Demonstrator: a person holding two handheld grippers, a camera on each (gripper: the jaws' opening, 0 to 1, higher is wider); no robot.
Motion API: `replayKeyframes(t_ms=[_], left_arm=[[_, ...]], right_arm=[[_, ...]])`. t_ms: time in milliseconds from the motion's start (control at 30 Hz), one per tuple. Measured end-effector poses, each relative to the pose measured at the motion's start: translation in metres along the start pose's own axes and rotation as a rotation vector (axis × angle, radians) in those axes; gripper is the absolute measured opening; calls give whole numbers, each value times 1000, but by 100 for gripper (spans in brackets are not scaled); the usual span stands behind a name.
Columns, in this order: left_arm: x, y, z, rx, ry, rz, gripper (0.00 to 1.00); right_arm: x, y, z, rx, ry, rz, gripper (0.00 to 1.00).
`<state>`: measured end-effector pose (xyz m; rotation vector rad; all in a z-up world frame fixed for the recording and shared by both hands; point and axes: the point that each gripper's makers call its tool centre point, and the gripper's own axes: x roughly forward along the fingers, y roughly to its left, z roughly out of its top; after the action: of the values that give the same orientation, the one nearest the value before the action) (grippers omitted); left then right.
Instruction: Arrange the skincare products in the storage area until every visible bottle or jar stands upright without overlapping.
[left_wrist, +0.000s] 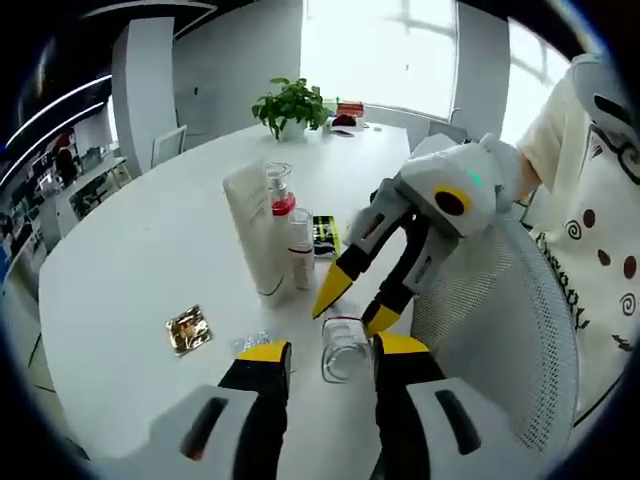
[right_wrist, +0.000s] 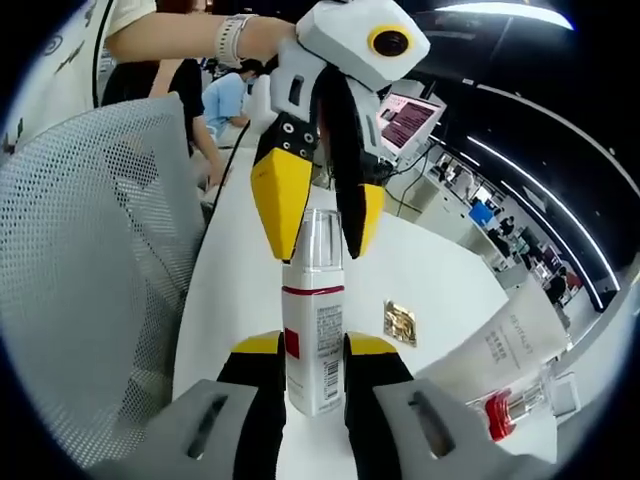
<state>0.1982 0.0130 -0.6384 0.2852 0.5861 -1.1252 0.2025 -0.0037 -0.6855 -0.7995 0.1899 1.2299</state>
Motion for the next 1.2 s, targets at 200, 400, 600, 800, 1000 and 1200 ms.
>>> replayKeyframes(t_ms=[200,400,600,800,1000,1200], left_arm=[[-6,3,0,-36,-93,28,32],[-9,4,1,-175,-237,27,38],[-6,4,5,-246,-342,39,40],[-10,12,16,-259,-400,51,32],[-4,17,24,-226,-397,66,28],[5,18,29,-213,-396,36,24]], right_arm=[[-1,-6,1,62,-21,-11,21],[-2,-10,14,188,-100,-3,21],[-4,-12,34,334,-187,34,21],[-4,-14,44,435,-232,47,21],[-5,-15,49,538,-264,60,21],[-7,-19,43,593,-262,47,21]])
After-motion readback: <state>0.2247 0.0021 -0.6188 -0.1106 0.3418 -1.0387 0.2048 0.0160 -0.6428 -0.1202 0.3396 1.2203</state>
